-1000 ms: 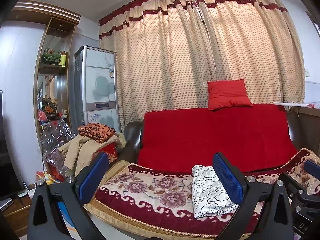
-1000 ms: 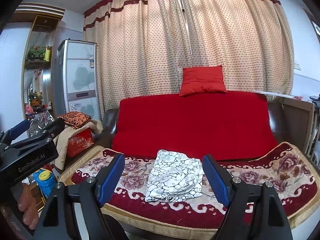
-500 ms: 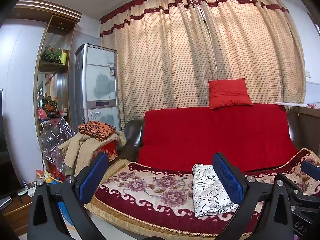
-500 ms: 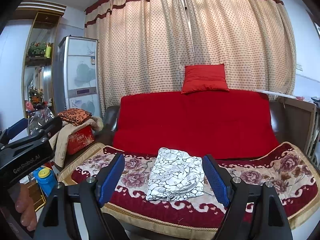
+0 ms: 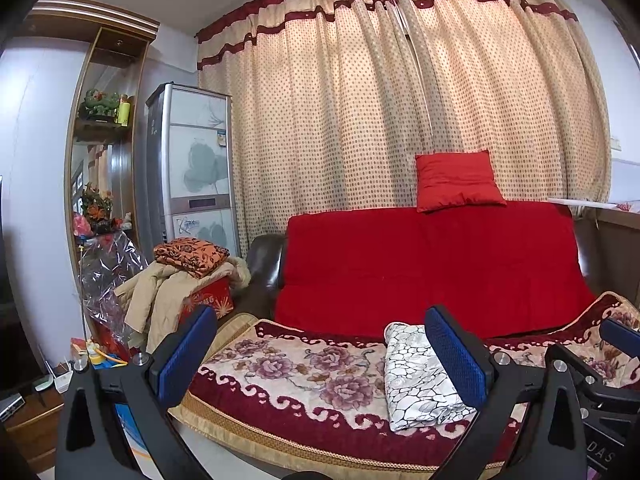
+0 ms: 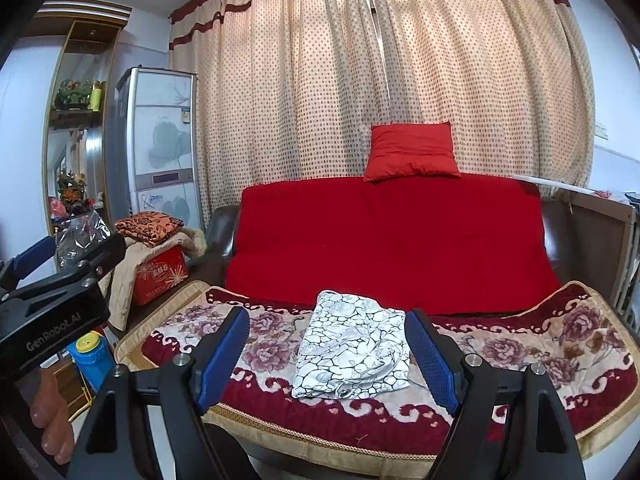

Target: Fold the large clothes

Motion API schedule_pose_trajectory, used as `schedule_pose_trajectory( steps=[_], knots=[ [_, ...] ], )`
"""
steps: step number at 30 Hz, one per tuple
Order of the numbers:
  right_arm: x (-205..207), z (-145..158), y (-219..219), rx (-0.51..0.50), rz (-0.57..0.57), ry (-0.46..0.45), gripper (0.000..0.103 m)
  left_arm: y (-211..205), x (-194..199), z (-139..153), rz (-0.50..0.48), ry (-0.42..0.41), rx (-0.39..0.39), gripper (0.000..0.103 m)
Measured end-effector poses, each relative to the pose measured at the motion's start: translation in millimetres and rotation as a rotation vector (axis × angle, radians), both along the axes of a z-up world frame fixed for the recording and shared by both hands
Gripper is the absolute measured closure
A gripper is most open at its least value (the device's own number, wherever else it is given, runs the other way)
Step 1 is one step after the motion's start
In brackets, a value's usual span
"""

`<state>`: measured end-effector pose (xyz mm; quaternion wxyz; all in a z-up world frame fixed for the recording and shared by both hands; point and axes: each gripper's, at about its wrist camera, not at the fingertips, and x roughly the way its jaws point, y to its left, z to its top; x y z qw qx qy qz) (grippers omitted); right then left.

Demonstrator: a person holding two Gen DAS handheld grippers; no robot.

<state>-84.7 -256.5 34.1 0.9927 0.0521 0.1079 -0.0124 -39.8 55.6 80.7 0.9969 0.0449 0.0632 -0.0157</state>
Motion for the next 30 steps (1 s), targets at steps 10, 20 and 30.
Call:
schedule_pose_trajectory(
  steps=[10, 20, 30],
  knots=[
    [19.5, -0.1, -4.4, 0.0, -0.016, 0.016, 0.021, -2.9, 19.9, -4.1, 0.001, 0.029, -0.004, 0.0],
    [61.2, -5.6, -23.5, 0.025, -0.024, 0.055, 0.021, -22.0, 58.1, -9.9, -0.003, 0.065, 0.015, 0.0],
    [114.2, -17.3, -48.7, 0.059, -0.027, 0.114, 0.021, -47.0, 105.2, -13.6, -0.012, 0.107, 0.028, 0.0]
  ],
)
